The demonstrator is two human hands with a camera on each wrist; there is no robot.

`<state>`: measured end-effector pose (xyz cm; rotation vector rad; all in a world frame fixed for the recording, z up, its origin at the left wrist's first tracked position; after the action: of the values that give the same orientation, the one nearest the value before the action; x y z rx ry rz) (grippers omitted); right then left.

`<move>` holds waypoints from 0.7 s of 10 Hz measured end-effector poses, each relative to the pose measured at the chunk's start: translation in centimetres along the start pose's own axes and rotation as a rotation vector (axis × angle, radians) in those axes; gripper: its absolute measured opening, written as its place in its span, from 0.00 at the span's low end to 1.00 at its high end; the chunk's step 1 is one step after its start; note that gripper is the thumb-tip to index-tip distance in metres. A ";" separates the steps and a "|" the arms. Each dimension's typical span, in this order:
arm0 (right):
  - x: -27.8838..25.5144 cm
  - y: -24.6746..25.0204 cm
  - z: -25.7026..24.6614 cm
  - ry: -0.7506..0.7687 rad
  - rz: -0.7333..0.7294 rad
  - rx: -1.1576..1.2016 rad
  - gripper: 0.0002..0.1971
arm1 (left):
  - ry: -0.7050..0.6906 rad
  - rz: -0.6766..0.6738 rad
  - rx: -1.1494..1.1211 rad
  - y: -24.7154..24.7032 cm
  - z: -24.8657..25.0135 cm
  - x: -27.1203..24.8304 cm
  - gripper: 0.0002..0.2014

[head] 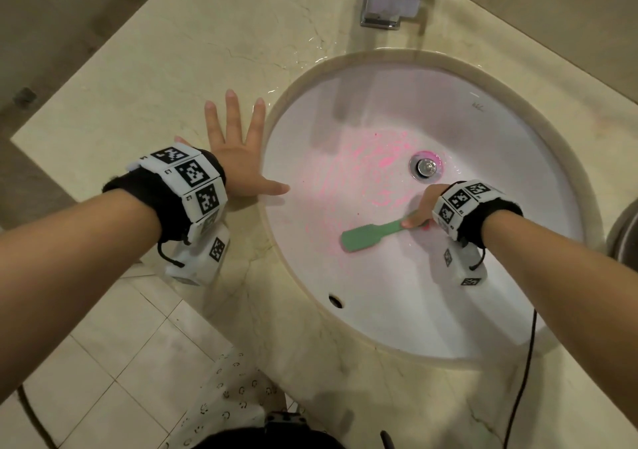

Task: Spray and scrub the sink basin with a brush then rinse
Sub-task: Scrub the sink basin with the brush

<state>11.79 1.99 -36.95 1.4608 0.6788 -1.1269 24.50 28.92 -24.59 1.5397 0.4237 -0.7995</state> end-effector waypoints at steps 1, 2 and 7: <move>0.3 1.5 0.1 -0.047 0.089 0.136 0.24 | 0.003 0.002 0.003 0.0 0.0 0.0 0.61; 0.5 2.9 -1.0 -0.071 0.230 0.320 0.26 | 0.006 0.004 0.001 0.0 -0.1 0.1 0.61; 0.7 -0.8 -1.9 0.035 0.004 0.085 0.23 | 0.001 -0.005 0.004 0.0 -0.1 0.0 0.62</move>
<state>11.87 3.91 -38.06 1.5563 0.6593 -1.1412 24.57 29.00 -24.61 1.5428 0.4267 -0.8039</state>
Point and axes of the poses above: each hand's wrist, its own x-axis towards the middle knuckle, its own y-axis out of the back of the hand, z = x × y, the point moved 10 cm from there along x, towards the middle knuckle, and after that the axes turned 3 degrees about -x, right-handed, at the moved point
